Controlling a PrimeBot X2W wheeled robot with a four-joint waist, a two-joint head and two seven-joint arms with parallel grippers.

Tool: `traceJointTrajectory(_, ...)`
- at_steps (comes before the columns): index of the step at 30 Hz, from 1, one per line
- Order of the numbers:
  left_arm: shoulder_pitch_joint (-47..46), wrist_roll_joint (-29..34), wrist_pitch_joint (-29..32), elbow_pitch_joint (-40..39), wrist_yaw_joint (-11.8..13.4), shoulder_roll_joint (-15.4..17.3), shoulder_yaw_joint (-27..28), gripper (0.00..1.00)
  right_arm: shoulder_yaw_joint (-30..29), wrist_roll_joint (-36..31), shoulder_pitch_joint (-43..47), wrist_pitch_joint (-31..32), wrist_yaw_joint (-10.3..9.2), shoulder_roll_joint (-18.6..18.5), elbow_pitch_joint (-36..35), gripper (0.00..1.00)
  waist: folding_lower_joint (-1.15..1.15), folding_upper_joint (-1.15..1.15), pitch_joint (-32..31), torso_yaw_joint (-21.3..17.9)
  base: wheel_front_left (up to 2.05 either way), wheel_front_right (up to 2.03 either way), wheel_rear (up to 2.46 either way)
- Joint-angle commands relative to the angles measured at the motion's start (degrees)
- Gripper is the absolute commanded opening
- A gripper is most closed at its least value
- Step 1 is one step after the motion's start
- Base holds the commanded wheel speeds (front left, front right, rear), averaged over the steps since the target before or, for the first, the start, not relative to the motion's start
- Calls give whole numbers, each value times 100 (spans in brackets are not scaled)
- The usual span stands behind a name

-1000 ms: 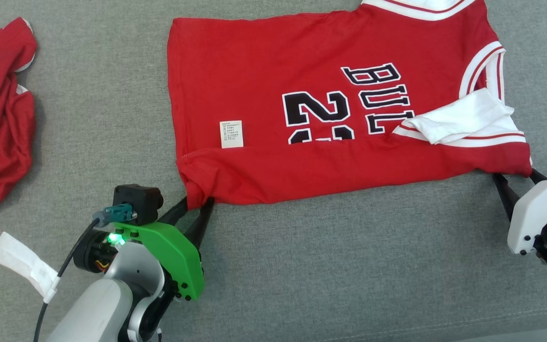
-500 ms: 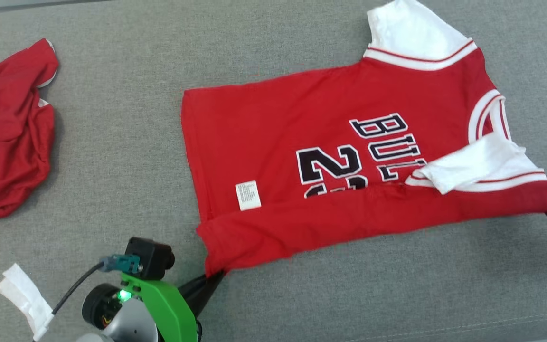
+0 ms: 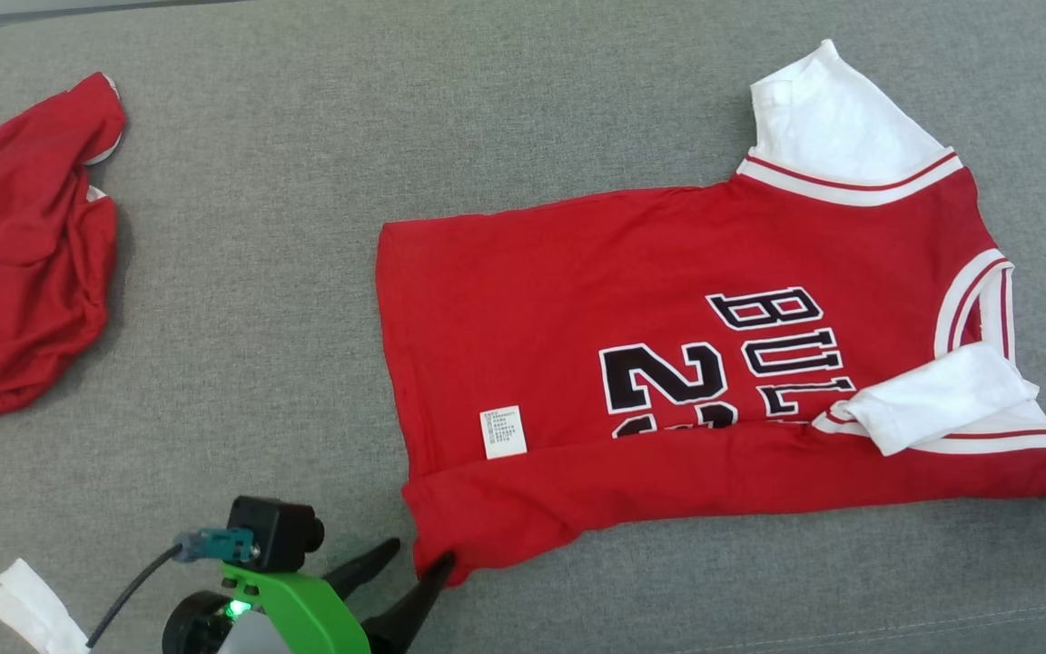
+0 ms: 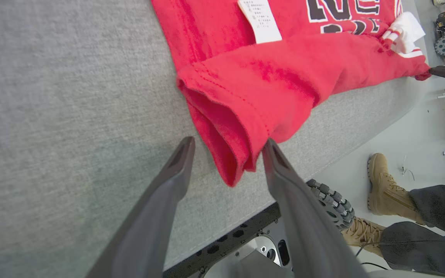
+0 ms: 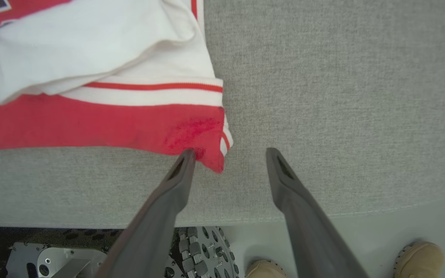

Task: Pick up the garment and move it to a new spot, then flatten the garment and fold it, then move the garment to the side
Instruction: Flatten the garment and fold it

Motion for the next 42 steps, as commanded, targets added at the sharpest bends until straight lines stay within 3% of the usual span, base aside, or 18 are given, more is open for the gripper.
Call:
traceJointTrajectory(1,-160,29,-54,14,22,31,84,100,-71,-67,-112,-39,-8,22,-34,100,0,0,-7,-1,0,0,0)
traceJointTrajectory(9,-718,221,15,-230,120,578,647,100,-276,-159,-1102,-252,-6,-94,-621,100,0,0,373,-48,0,0,0)
traceJointTrajectory(13,-1657,404,57,-61,151,433,780,100,27,-433,-2356,-387,-6,-100,-470,100,0,0,924,49,0,0,0)
traceJointTrajectory(18,-2950,595,201,479,66,131,741,100,744,-1171,-4342,-461,-6,210,185,100,0,0,1887,159,0,0,0)
traceJointTrajectory(22,-3633,673,101,1035,-74,-154,649,100,1079,-1834,-5553,-765,-8,640,1097,100,0,0,2294,295,0,0,0)
traceJointTrajectory(27,-3953,790,79,1642,-280,-402,362,100,1326,-2276,-6189,-1027,-8,930,2268,100,0,0,2276,425,0,0,0)
traceJointTrajectory(34,-3973,648,197,1704,-464,-558,139,100,1601,-2199,-6273,-1197,-3,957,3006,100,0,0,2182,441,0,0,0)
traceJointTrajectory(35,-3953,583,245,1651,-507,-580,100,100,1642,-2145,-6266,-1221,-3,933,3072,98,0,0,2154,427,0,0,0)
traceJointTrajectory(36,-3941,541,276,1613,-527,-600,90,100,1661,-2114,-6279,-1225,-3,915,3101,56,0,0,2139,419,0,0,0)
traceJointTrajectory(37,-3941,515,311,1566,-539,-605,74,100,1685,-2071,-6286,-1212,-3,889,3126,42,0,0,2123,408,0,0,0)
traceJointTrajectory(38,-3947,488,329,1540,-543,-607,71,100,1707,-2038,-6292,-1209,-3,869,3144,38,0,0,2111,399,0,0,0)
traceJointTrajectory(42,-4015,551,372,1480,-569,-589,3,100,1776,-1933,-6334,-1282,-5,866,3221,51,0,0,2046,348,0,0,0)
